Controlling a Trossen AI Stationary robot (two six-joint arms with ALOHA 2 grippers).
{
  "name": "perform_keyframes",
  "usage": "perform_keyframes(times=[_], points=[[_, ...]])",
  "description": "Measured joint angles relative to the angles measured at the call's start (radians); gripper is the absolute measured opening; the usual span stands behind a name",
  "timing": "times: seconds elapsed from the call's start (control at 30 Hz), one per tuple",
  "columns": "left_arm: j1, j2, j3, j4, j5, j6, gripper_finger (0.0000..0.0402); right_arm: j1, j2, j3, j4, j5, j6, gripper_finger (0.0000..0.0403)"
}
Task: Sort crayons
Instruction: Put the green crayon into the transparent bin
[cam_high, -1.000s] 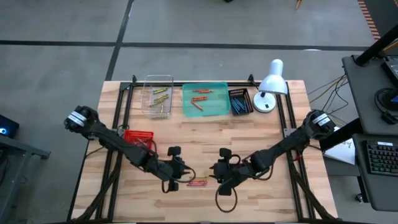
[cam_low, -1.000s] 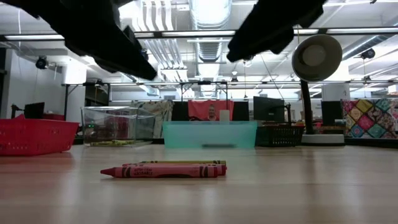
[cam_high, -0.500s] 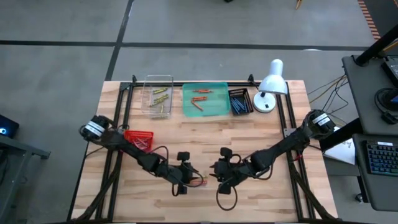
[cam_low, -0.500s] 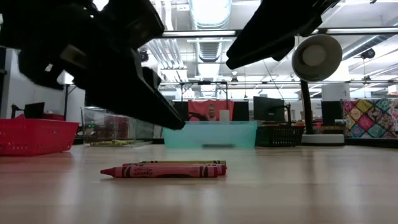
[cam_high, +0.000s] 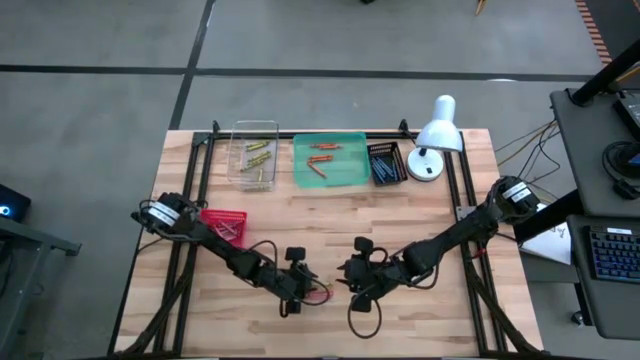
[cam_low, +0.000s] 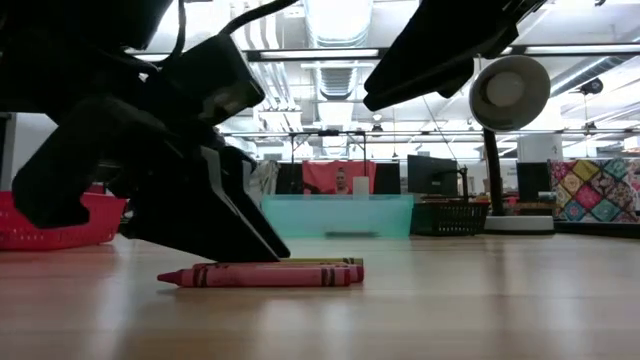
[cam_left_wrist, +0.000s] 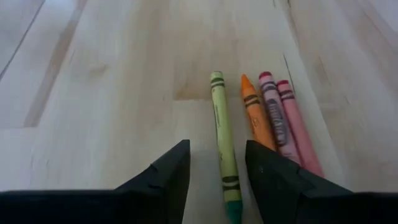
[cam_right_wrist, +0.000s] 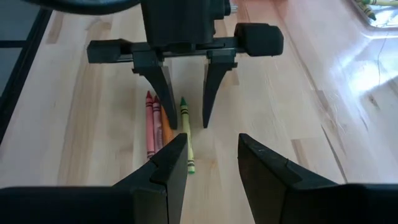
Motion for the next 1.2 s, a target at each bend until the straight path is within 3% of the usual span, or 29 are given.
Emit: perform_keyframes(times=[0.5,0.83,1.2], points=[[0.008,0.013,0.002,0.001,-0.007,0.007,0.0111,0.0,0.0,0.0,0.013,0.0,0.0,0.013],[0.011,0.014,0.002,-0.014,-0.051,0.03,0.0008,0.0,0.0,0.0,0.014,0.0,0.0,0.013],[0.015,-0.026,-0.002,-0.071,-0.068,0.07,0.0002,0.0,0.0,0.0,0.014,0.002,-0.01,0.013]])
